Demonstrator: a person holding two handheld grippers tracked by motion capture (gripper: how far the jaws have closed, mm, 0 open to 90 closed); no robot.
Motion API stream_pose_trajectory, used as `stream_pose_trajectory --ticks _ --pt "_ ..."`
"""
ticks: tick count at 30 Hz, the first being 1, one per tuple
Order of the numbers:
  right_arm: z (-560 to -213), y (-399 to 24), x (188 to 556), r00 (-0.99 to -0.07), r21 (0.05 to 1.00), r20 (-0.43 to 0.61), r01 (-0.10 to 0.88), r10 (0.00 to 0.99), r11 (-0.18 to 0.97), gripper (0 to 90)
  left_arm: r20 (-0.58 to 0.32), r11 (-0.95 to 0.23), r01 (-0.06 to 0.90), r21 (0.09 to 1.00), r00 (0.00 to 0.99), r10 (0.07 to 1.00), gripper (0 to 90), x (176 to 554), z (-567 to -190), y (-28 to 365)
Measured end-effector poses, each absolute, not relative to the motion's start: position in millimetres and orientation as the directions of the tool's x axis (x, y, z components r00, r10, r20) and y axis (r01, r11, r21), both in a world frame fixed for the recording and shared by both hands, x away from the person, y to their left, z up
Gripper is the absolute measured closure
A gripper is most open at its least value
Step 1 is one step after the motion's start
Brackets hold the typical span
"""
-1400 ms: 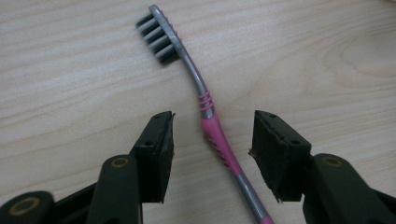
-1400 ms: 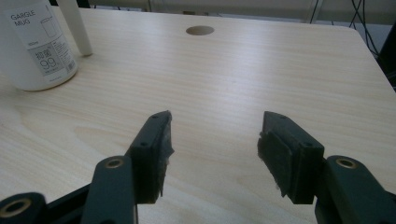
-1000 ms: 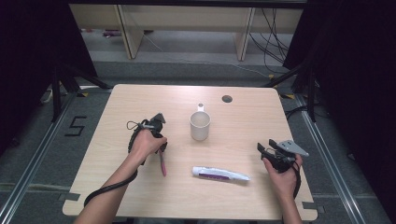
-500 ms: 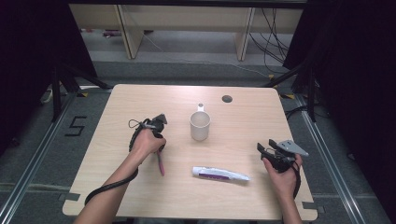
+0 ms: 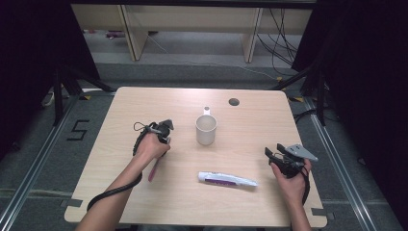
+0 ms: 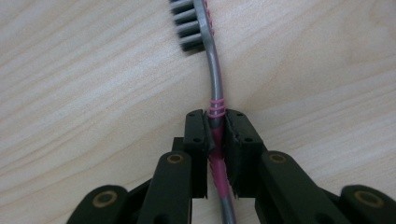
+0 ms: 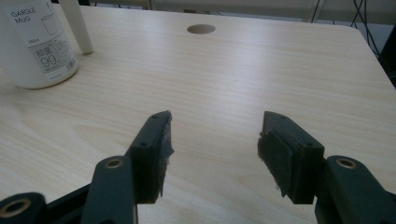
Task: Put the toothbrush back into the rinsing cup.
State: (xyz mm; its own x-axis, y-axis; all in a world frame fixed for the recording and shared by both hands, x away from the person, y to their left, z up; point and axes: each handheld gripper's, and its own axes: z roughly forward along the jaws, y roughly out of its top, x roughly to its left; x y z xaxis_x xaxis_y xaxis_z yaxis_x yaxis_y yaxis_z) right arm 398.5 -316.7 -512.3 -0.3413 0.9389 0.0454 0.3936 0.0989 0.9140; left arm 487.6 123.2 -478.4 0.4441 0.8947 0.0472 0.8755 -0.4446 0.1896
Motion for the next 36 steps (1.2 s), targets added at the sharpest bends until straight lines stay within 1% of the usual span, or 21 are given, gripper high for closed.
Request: stream_pose_trajectory --ticks 7,10,11,13,14,15,19,20,21,22,23,25,26,27,28,29,30,31,32,35,36 --pt "-512.1 -316.6 398.2 -0.338 0.913 0.042 0.394 0.940 0.101 44.1 0.030 -0.472 0.856 0.212 0.477 0.879 79.8 484.8 -478.0 127.3" --pt "-512.0 -316.4 398.1 -0.338 0.913 0.046 0.396 0.940 0.098 44.1 0.022 -0.473 0.840 0.265 0.485 0.874 79.9 480.5 -472.7 133.1" --pt "-512.2 -316.6 398.3 -0.338 0.914 0.042 0.393 0.940 0.101 44.1 0.032 -0.494 0.819 0.291 0.508 0.861 79.9 480.0 -470.4 136.4" --pt "-512.2 -316.5 398.3 -0.338 0.914 0.042 0.393 0.940 0.101 44.1 0.031 -0.489 0.817 0.304 0.505 0.863 80.0 478.3 -468.0 137.6" --pt "-512.1 -316.3 398.2 -0.337 0.913 0.039 0.395 0.941 0.103 44.1 0.026 -0.482 0.793 0.373 0.510 0.860 80.0 476.4 -466.1 140.9" --pt "-512.1 -316.3 398.2 -0.337 0.913 0.039 0.395 0.941 0.103 44.1 0.026 -0.482 0.793 0.373 0.510 0.860 80.0 476.4 -466.1 140.9" --pt "-513.1 -315.3 399.4 -0.350 0.916 0.046 0.388 0.935 0.100 44.1 0.014 -0.466 0.739 0.487 0.527 0.850 80.0 470.2 -459.7 148.6" --pt "-513.0 -315.2 399.2 -0.353 0.916 0.048 0.388 0.934 0.100 44.1 0.007 -0.450 0.701 0.553 0.536 0.844 80.1 466.8 -457.7 152.4" --pt "-513.0 -315.2 399.2 -0.353 0.916 0.047 0.388 0.934 0.100 44.1 0.005 -0.438 0.683 0.585 0.537 0.844 80.1 464.9 -456.9 154.0" --pt "-513.0 -315.2 399.2 -0.353 0.916 0.047 0.388 0.934 0.100 44.1 0.005 -0.438 0.683 0.585 0.537 0.844 80.1 464.9 -456.9 154.0" --pt "-513.0 -315.2 399.2 -0.353 0.916 0.047 0.387 0.934 0.101 44.1 0.001 -0.427 0.666 0.612 0.540 0.842 80.1 463.1 -455.6 155.8" --pt "-513.0 -315.3 399.2 -0.354 0.916 0.048 0.388 0.934 0.100 44.1 -0.017 -0.380 0.611 0.694 0.541 0.841 80.1 458.5 -453.2 160.0" --pt "-513.0 -315.3 399.2 -0.354 0.916 0.048 0.388 0.934 0.100 44.1 -0.017 -0.380 0.611 0.694 0.541 0.841 80.2 458.5 -453.2 160.0" --pt "-513.0 -315.3 399.3 -0.354 0.916 0.048 0.388 0.934 0.100 44.1 -0.008 -0.365 0.582 0.727 0.539 0.842 80.2 456.4 -452.2 162.2" --pt "-513.1 -315.3 399.4 -0.351 0.916 0.047 0.388 0.935 0.100 44.1 -0.038 -0.310 0.553 0.774 0.529 0.848 80.2 453.9 -452.2 163.6" --pt "-513.1 -315.3 399.4 -0.351 0.916 0.046 0.387 0.935 0.100 44.1 -0.038 -0.310 0.553 0.774 0.529 0.848 80.2 453.9 -452.2 163.6" --pt "-513.1 -315.3 399.4 -0.351 0.916 0.046 0.387 0.935 0.100 44.1 -0.047 -0.284 0.528 0.801 0.528 0.848 80.2 452.2 -452.1 165.5" --pt "-512.8 -315.6 399.3 -0.350 0.917 0.031 0.382 0.936 0.113 44.2 -0.074 -0.224 0.493 0.841 0.515 0.854 80.2 450.4 -453.2 165.0" --pt "-512.2 -316.0 398.3 -0.340 0.915 0.022 0.386 0.940 0.118 44.2 -0.080 -0.198 0.466 0.862 0.512 0.855 80.2 448.7 -453.5 165.4" --pt "-511.4 -316.5 397.7 -0.338 0.911 0.014 0.391 0.941 0.127 44.2 -0.080 -0.188 0.441 0.878 0.521 0.850 80.2 447.9 -454.0 165.8" --pt "-512.3 -315.8 398.4 -0.341 0.916 0.023 0.384 0.940 0.117 44.3 -0.084 -0.171 0.414 0.894 0.531 0.843 80.2 447.0 -454.6 165.1"
